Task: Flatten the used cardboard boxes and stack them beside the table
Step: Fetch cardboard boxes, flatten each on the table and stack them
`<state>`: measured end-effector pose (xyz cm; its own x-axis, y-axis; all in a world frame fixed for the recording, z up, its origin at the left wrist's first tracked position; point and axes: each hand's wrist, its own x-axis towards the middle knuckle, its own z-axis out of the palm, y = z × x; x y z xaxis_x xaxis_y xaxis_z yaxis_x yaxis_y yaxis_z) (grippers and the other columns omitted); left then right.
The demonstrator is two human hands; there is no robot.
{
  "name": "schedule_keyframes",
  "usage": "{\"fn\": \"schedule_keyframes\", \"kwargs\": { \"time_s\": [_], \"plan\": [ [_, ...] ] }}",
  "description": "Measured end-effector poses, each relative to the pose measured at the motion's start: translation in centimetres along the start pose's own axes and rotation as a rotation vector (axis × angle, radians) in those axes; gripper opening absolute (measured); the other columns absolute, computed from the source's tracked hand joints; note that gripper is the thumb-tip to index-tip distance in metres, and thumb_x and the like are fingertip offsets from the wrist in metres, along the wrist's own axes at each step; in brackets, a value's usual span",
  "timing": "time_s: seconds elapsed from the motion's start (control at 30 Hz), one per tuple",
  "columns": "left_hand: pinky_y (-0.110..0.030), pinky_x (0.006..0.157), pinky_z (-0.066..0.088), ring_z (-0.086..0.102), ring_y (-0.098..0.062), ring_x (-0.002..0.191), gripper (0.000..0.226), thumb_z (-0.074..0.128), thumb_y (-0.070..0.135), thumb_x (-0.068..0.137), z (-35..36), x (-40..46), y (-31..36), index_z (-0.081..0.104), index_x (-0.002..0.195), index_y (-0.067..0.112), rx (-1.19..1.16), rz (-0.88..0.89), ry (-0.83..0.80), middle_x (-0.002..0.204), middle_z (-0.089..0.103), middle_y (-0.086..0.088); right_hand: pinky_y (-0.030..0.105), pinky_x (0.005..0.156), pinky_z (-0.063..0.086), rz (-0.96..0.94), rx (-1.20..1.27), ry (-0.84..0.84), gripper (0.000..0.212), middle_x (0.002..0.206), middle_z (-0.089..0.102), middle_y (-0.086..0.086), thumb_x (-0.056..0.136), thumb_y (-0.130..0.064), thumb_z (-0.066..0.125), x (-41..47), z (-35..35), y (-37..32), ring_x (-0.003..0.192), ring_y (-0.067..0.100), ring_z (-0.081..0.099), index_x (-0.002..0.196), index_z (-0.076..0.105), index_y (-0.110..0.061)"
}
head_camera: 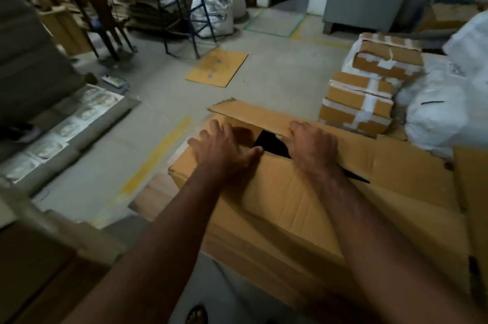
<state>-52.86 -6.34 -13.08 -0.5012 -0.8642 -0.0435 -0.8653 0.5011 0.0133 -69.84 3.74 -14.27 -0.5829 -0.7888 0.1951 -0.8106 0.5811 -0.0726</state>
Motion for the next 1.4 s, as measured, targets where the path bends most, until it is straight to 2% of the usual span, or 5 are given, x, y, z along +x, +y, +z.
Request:
{"fn": "schedule_keyframes", "kwargs": {
  "time_s": [0.2,0.4,0.6,0.87,1.4],
  "plan": [
    [-0.032,0.061,0.034,0.039,-0.012,0.063,0.030,0.053,0.042,0.102,-1.7,1.6,3.4,0.064,0.110,0.015,0.153,0.101,0.006,0.076,0.043,0.002,0.043,0.085,0.046,-0.038,0.084,0.153,0.050,0.119,0.069,0.002,0.099,-0.060,0.050,-2.0,1.0,0.3,0.100,0.027,0.066,0.130,0.064,-0.023],
    [-0.035,0.064,0.037,0.045,-0.014,0.061,0.027,0.041,0.032,0.107,-5.4,2.3,1.2,0.063,0.101,0.018,0.307,0.183,0.137,0.069,0.043,0.004,0.037,0.074,0.047,0.015,0.071,0.329,0.038,0.103,0.073,-0.003,0.103,-0.051,0.048,-1.6,1.3,0.5,0.084,0.024,0.069,0.121,0.069,-0.026],
    [-0.037,0.070,0.040,0.066,-0.032,0.090,0.030,0.038,0.031,0.105,-8.2,3.6,-2.7,0.064,0.111,0.018,0.235,0.082,0.257,0.098,0.068,-0.008,0.038,0.074,0.048,0.039,0.100,0.351,0.041,0.098,0.074,0.000,0.104,-0.048,0.042,-0.9,1.3,0.2,0.080,0.026,0.069,0.119,0.070,-0.022],
    [-0.061,0.105,0.039,0.034,-0.040,0.142,0.060,0.051,0.019,0.098,-6.9,8.7,-10.5,0.023,0.151,0.016,0.143,-0.164,0.239,0.156,0.032,-0.021,0.046,0.107,0.035,-0.020,0.119,-0.007,0.058,0.151,0.054,-0.003,0.104,-0.063,0.032,-2.0,1.4,0.7,0.137,0.023,0.050,0.149,0.049,-0.031],
    [-0.033,0.109,0.028,0.029,-0.019,0.146,0.068,0.034,0.058,0.103,-1.1,8.4,-12.5,0.028,0.161,0.022,-0.873,0.379,-0.394,0.166,0.025,-0.006,0.048,0.108,0.040,0.182,0.105,-0.234,0.056,0.133,0.062,0.001,0.103,-0.063,0.033,-5.9,-3.1,-7.5,0.121,0.024,0.056,0.136,0.055,-0.024]
  ]
}}
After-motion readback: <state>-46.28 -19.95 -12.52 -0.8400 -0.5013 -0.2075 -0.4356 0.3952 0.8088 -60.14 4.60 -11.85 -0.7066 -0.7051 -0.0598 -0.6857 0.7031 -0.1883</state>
